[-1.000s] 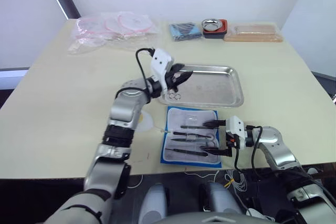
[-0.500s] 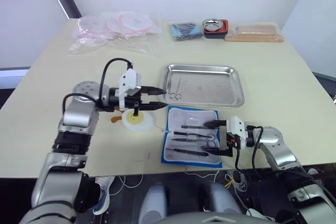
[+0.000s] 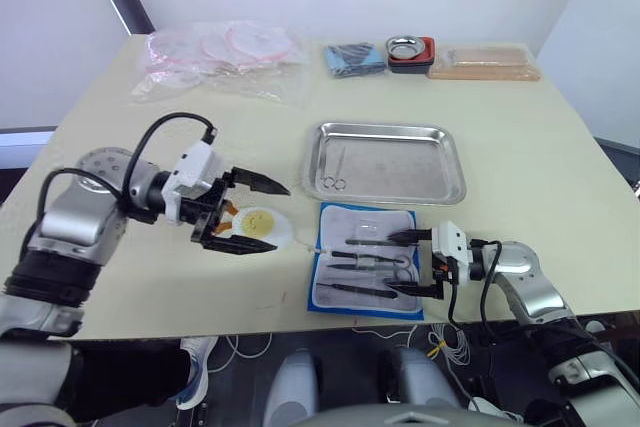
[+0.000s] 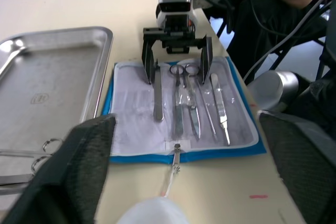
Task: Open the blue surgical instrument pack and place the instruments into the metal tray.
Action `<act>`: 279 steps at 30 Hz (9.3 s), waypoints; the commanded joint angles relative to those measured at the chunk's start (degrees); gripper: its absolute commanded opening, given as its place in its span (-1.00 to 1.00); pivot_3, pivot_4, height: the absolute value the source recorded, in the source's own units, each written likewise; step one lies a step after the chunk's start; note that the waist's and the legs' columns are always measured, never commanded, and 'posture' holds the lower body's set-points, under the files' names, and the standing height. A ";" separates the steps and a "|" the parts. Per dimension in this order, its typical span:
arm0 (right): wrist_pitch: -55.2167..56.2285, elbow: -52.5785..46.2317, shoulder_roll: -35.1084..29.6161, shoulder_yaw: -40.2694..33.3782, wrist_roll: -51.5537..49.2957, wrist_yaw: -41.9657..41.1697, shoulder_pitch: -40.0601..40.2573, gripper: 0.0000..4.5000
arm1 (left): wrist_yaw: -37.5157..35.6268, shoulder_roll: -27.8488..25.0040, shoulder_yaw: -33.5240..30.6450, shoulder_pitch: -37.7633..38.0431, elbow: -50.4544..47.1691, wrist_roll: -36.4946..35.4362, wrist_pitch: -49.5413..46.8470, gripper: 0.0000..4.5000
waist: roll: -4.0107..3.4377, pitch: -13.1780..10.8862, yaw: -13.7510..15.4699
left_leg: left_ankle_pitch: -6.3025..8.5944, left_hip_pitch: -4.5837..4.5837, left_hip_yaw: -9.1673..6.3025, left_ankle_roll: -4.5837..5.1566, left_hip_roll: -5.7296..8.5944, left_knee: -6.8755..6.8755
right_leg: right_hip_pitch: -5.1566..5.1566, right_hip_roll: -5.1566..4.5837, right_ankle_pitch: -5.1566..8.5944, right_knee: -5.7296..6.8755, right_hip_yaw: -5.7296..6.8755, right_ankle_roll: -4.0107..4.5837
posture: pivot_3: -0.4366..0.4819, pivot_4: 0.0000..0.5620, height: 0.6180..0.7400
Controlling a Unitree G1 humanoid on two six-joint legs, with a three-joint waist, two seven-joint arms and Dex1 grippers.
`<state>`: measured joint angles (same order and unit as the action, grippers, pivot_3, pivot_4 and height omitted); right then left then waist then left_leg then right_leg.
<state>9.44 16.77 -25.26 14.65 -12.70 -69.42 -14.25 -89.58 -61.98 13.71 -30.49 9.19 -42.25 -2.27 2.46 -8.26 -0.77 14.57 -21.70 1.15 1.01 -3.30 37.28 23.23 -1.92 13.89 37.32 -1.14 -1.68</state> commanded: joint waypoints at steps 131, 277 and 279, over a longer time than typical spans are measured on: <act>-2.76 6.32 1.61 4.26 5.08 3.28 4.38 1.00 | -2.92 4.89 2.56 -9.57 -2.64 31.72 -10.48 -0.98 | 0.15 0.34 -0.35 | 0.00 -0.01 0.04 0.01 -0.04 -0.06 | -0.03 0.34 0.01 0.00 -0.03 0.13 | -0.05 -0.47 1.00; -2.77 6.33 1.13 3.01 4.78 2.51 4.87 1.00 | -2.92 3.38 -0.80 5.05 -4.65 5.46 8.25 0.98 | 0.26 0.34 0.00 | 0.31 0.48 0.18 -0.53 -0.87 -1.09 | -0.19 -2.12 0.00 -1.10 3.79 0.26 | -0.05 -0.47 1.00; -2.82 6.25 1.20 3.01 4.76 2.59 4.87 1.00 | -2.71 4.54 -1.16 4.64 -4.80 6.54 5.78 0.98 | 0.25 0.34 0.03 | 0.23 0.49 0.19 -0.40 -0.87 -1.08 | -0.19 -2.06 -0.01 -1.10 3.81 0.27 | -0.05 -0.47 1.00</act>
<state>9.90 15.63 -23.38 14.76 -12.18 -67.79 -12.69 -89.62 -58.04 13.63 -24.84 4.77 -36.95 4.79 2.71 -7.92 -0.74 14.80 -21.20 1.36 0.61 -4.17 36.19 23.04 -3.94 13.88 36.22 2.66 -1.41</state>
